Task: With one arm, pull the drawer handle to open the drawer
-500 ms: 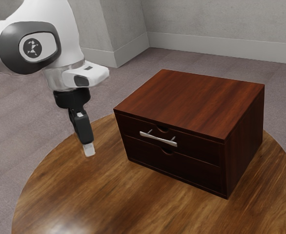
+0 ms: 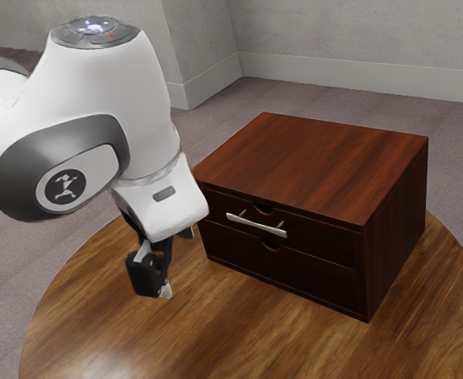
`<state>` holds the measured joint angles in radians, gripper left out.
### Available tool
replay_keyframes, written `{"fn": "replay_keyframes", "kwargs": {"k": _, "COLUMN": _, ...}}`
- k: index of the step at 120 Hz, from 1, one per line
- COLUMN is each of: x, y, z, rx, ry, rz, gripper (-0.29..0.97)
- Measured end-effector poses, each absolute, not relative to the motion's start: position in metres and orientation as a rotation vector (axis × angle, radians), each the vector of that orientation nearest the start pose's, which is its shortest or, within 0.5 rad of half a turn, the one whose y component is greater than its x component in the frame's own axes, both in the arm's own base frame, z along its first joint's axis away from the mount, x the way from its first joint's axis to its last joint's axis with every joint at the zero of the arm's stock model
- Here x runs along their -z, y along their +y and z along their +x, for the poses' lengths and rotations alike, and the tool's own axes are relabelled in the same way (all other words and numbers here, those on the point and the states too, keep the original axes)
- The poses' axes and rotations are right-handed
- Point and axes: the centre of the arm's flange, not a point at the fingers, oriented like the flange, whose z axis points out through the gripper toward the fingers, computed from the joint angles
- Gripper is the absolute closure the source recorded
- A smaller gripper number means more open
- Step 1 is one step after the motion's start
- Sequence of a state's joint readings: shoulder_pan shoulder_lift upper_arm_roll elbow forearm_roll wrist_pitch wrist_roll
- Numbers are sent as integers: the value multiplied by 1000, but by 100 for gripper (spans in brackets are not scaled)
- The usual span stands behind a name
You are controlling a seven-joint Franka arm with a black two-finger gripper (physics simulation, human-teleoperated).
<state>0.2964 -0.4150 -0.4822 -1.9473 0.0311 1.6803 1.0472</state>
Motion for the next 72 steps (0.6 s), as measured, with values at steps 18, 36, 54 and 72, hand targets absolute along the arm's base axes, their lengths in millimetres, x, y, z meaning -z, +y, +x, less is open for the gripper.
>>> {"fn": "replay_keyframes", "kwargs": {"k": 18, "x": -619, "y": -80, "z": 470, "rx": 96, "ry": 1781, "rz": -2325, "gripper": 0}}
{"fn": "replay_keyframes", "kwargs": {"k": 36, "x": -610, "y": -59, "z": 503, "rx": 286, "ry": 1917, "rz": -2276, "gripper": 0}}
{"fn": "replay_keyframes", "kwargs": {"k": 54, "x": -612, "y": -56, "z": 522, "rx": 395, "ry": 2006, "rz": -2158, "gripper": 6}}
{"fn": "replay_keyframes", "kwargs": {"k": 72, "x": -595, "y": -50, "z": 541, "rx": 428, "ry": 2077, "rz": -2083, "gripper": 27}}
